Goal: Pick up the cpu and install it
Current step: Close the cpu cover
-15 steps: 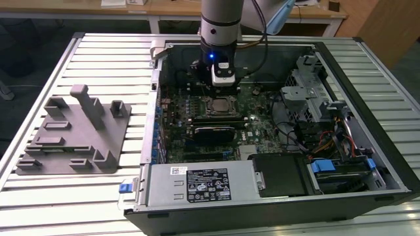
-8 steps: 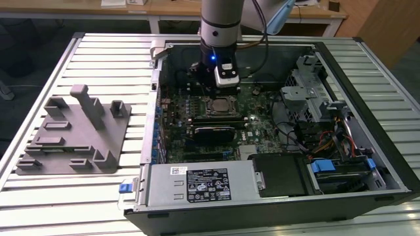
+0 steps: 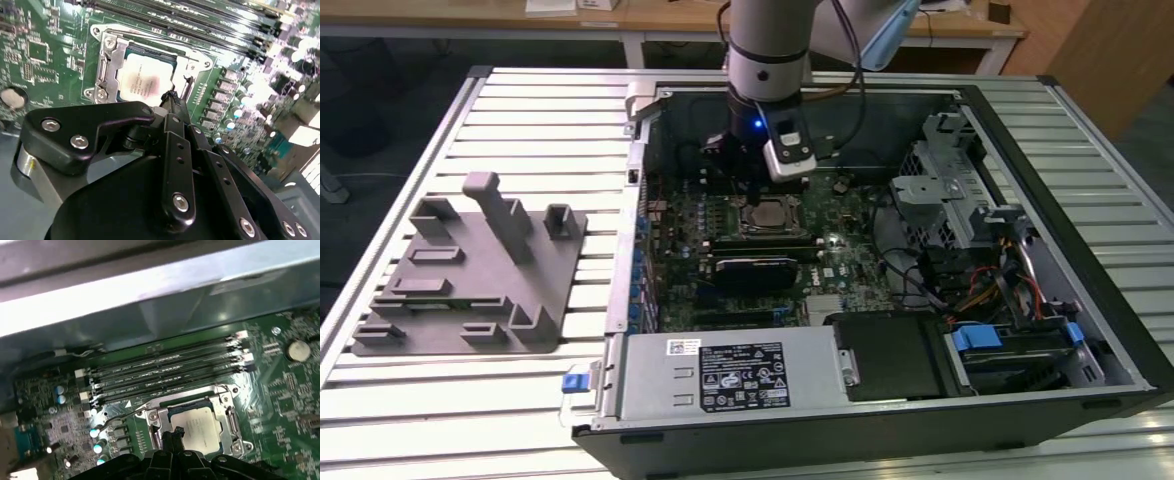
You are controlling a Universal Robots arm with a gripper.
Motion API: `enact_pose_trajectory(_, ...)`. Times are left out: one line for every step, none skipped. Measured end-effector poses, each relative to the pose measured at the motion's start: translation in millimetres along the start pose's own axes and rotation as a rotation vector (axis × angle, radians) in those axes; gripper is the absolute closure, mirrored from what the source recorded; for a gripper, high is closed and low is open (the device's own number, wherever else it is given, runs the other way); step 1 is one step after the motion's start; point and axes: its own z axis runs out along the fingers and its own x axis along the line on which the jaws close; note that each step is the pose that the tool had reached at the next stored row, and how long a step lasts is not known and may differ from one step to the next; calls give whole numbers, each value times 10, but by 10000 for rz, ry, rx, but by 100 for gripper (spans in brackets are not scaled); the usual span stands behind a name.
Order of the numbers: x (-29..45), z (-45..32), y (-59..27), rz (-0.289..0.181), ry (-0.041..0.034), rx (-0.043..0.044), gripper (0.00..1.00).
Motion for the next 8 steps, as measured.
enact_pose_trajectory(0,7,0,-155,4,1,89)
enact_pose_trajectory(0,14,0,-313,8,4,89)
enact_pose_trajectory(0,19,0,-465,12,7,89)
enact_pose_trajectory(0,24,0,-612,15,9,89)
enact_pose_trajectory(0,25,-1,-743,19,12,89)
enact_pose_trajectory(0,25,-1,-787,20,14,89)
enact_pose_trajectory(0,25,-1,-787,21,14,89)
enact_pose_trajectory(0,25,-1,-788,20,13,89)
